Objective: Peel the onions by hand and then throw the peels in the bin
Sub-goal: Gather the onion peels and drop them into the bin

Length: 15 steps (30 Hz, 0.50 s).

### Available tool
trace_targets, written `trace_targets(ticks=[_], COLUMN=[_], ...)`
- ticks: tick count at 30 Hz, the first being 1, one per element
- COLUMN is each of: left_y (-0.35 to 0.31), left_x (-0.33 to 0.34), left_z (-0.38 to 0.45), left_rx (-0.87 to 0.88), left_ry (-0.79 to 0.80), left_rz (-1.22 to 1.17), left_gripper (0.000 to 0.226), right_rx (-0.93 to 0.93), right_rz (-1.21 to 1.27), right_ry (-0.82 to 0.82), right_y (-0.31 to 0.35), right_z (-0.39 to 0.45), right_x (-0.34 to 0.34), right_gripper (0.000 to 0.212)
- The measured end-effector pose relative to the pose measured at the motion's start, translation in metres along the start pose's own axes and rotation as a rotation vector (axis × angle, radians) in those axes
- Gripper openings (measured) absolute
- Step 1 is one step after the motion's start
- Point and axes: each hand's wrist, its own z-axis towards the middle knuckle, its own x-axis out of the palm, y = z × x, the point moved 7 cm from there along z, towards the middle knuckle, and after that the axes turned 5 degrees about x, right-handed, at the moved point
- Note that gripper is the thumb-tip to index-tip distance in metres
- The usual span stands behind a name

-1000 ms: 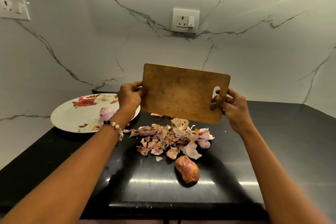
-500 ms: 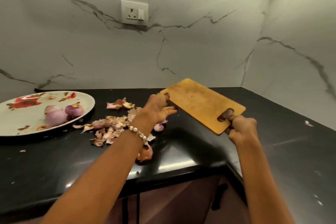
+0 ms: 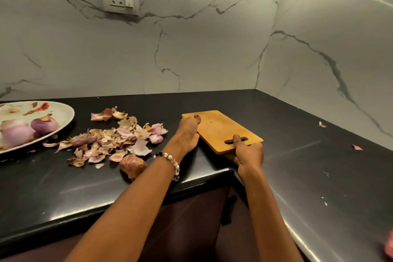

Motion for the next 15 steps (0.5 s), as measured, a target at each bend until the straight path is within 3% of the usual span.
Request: trace_targets(ticks=[2,6,9,12,14,15], left_y=[0.001,0.001,-0.012,-0.037,-0.057,-0.069], left_x=[-0.003,-0.002,-0.003,-0.02,-0.042,-0.059], left_z=[0.006,0.006,-0.01,-0.031,-0.053,-0.067], left_rx=[0.008,0.017,0.095,0.295,0.438,0.511], left_ry=[0.008,0.075,0.055,0.038,0.066,0.059], left_rz=[0.017,0.072,0.21,0.361,0.406,0.429], left_gripper=[0.029,0.022,0.039,0.039,0.026,0.023], right_rx=[-0.056,-0.185,-0.236,-0.47,-0.647,-0.672], right_rz=[-0.138,-0.567,-0.783,-0.785,-0.661,-0.592], right_ry=[0.052,-0.017,-0.05,-0.063,0.089,0.25], right_y=[0.014,0.026,0.027,0.042,0.049,0.047], right_z=[-0.011,-0.013,-0.015,-0.04,-0.066,-0.081], right_x=[0.001,-0.003,0.004,0.018,0.04,0.057], right_gripper=[0.023,0.034,0.035,0.035,0.045,0.053])
